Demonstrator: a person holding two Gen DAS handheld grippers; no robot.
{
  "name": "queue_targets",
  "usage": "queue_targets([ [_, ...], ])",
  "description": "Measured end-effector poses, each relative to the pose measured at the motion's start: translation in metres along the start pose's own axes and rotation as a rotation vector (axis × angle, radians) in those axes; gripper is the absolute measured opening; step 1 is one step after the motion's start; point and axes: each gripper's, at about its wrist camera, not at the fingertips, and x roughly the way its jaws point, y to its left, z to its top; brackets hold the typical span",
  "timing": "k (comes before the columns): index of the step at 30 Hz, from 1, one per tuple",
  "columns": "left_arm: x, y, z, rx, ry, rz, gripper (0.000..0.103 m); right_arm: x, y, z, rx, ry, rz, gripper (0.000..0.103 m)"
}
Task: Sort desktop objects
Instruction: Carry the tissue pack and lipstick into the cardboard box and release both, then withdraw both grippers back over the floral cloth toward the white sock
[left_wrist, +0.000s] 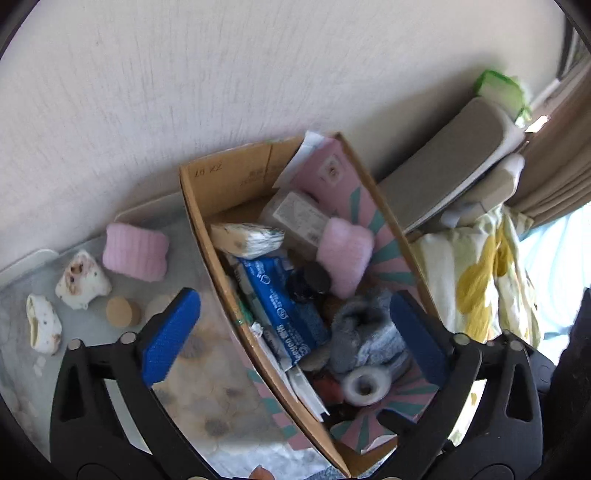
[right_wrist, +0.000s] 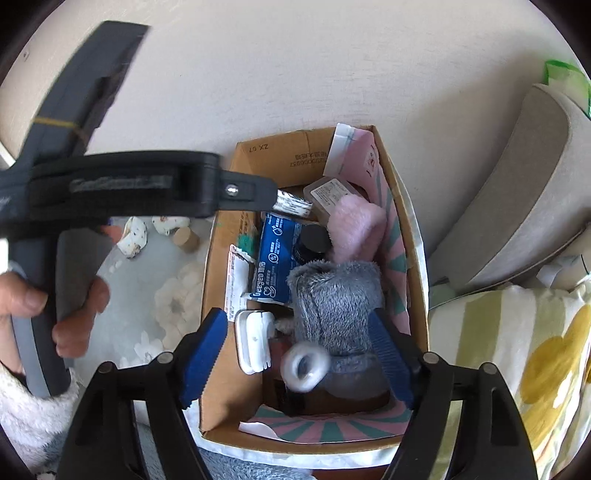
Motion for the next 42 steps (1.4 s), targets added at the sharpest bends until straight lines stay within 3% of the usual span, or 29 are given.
queue_targets([
  [9,-0.019,-0.005,-0.003,0.053,-0.025,0.02,0.102,0.003,0.006,-0.001,0.011,-0.007,-0.008,0.075],
  [12,-0.032,-0.002,-0.007,0.071,-0.056,0.065,0.102,0.001,0.012,-0.001,0.007,-0.011,-0.016,0.075],
  [20,-0.06,0.016,-0.019,0.099,-0.106,0.054,0.102,-0.009,0.039,0.001,-0.03,-0.033,-0.021,0.075],
  [32,-0.11,0.088,-0.042,-0.054,-0.204,0.052,0.102,-0.004,0.087,0.008,-0.118,-0.053,-0.027,0.075],
  [36,-0.126,0.115,-0.054,-0.087,-0.243,0.122,0.102,0.0,0.1,0.01,-0.125,-0.06,0.028,0.075],
  [42,-0.153,0.157,-0.075,-0.121,-0.314,0.234,0.103,0.01,0.128,0.011,-0.17,-0.058,0.033,0.075],
])
